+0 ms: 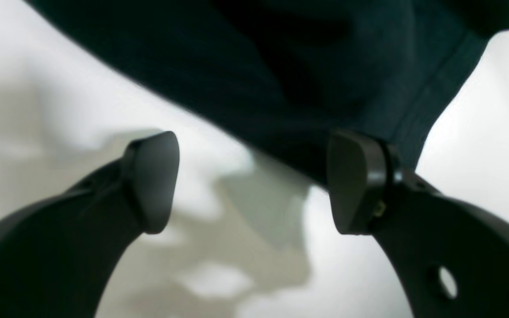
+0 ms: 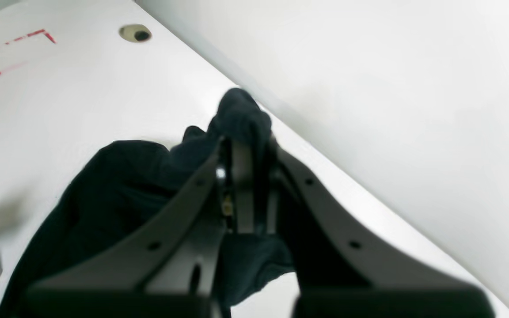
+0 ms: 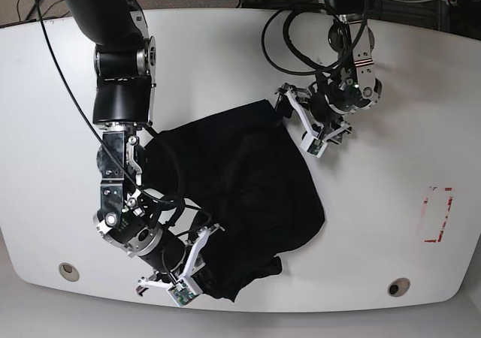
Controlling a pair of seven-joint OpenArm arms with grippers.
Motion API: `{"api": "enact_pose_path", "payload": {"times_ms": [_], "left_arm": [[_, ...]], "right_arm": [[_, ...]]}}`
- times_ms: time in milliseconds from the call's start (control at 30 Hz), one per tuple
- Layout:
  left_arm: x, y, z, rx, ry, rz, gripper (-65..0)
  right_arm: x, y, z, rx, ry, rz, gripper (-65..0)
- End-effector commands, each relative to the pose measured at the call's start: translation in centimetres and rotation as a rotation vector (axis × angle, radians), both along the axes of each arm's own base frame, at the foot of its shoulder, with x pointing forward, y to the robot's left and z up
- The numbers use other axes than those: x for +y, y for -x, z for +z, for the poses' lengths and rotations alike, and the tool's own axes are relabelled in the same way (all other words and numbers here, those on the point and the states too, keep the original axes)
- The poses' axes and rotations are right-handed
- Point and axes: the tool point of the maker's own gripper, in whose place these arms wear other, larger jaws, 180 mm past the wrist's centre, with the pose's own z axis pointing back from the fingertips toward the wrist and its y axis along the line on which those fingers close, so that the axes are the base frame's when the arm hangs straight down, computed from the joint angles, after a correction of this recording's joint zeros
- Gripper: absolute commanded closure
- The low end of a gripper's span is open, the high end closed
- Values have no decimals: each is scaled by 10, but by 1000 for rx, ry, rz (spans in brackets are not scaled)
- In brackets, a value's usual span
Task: Layout the t-shirt on the table in an organized manner, then fold the t-shirt properly
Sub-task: 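Lift the crumpled shirt with both grippers and pull its ends apart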
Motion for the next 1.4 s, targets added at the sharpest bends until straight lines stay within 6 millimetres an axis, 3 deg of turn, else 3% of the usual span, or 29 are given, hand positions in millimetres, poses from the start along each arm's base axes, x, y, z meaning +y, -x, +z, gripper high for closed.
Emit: {"api": "enact_pose_path", "payload": {"times_ms": [0, 267, 433, 700, 867, 1067, 1200, 1367], "left_arm": [[-15, -5, 12, -21, 44, -27, -493], [-38, 1, 14, -10, 69, -93, -493], [-54, 11, 2, 34, 73, -138, -493], [-61, 17, -14, 96, 79, -130, -481], [-62, 18, -19, 113, 81, -132, -379], [-64, 12, -28, 144, 84, -134, -131], [-64, 12, -33, 160, 84, -134, -14], [-63, 11, -32, 156, 83, -132, -14]], "right_arm": [[-3, -4, 28, -73, -20, 5, 0], [-4, -4, 27, -70, -18, 3, 0], [-4, -4, 27, -70, -18, 3, 0], [-4, -4, 27, -70, -17, 4, 0], [-4, -3, 26, -69, -17, 4, 0], [-4, -3, 24, -66, -17, 4, 0], [-4, -3, 24, -64, -18, 3, 0], [-6, -4, 26, -69, -22, -3, 0]]}}
